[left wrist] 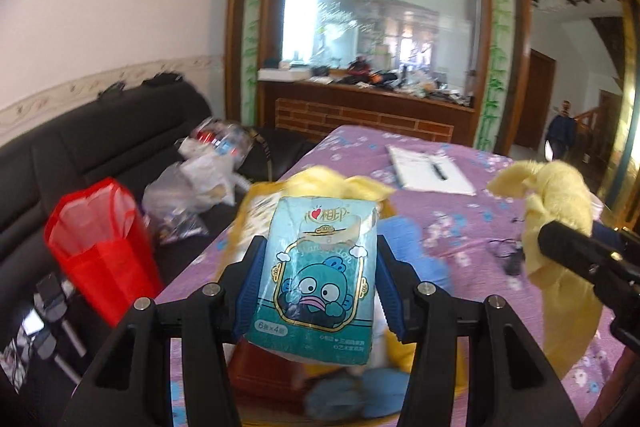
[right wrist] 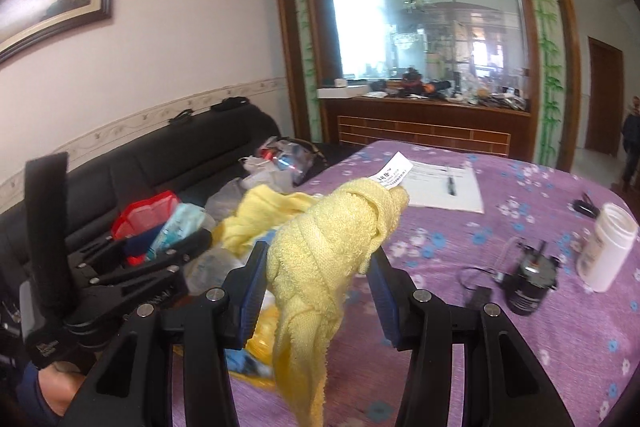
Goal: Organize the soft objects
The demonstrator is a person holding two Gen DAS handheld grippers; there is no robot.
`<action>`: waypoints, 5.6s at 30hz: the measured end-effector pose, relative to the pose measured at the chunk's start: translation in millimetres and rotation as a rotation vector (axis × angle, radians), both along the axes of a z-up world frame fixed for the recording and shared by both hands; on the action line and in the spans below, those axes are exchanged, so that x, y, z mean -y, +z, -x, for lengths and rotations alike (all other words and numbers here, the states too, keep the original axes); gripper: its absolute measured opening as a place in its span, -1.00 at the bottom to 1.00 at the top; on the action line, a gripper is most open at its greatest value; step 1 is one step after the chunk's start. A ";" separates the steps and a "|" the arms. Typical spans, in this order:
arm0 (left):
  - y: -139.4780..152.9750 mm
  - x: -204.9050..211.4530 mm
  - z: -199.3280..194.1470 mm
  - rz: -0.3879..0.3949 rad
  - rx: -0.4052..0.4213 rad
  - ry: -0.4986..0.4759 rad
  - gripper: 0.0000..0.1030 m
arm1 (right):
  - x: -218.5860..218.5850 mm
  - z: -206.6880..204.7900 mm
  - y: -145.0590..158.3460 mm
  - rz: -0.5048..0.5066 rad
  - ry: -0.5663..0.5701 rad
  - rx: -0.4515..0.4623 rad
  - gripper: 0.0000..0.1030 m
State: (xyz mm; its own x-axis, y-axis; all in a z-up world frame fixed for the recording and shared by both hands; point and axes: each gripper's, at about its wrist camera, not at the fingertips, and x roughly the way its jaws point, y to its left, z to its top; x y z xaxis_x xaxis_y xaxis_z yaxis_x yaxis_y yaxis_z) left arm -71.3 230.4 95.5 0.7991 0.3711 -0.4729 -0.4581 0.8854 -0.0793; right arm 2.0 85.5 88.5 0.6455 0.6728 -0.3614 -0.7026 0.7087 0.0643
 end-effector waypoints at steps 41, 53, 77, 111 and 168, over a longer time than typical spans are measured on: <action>-52.1 -35.7 -19.9 0.123 -0.099 -0.029 0.40 | -93.9 -68.9 -44.8 0.024 0.183 -0.287 0.24; -33.9 -14.3 -2.8 0.024 -0.080 -0.023 0.58 | -49.2 -36.8 -14.8 0.013 0.117 -0.218 0.51; -26.6 45.8 42.1 -0.109 -0.053 -0.034 1.00 | 42.5 32.0 -56.5 0.170 -0.155 -0.061 0.99; -56.7 46.6 44.5 -0.215 -0.273 0.096 1.00 | 54.6 52.6 -63.7 0.122 -0.119 -0.015 0.99; -59.7 56.2 43.8 -0.264 -0.288 0.097 1.00 | 56.1 50.2 -64.0 0.116 -0.128 -0.023 0.99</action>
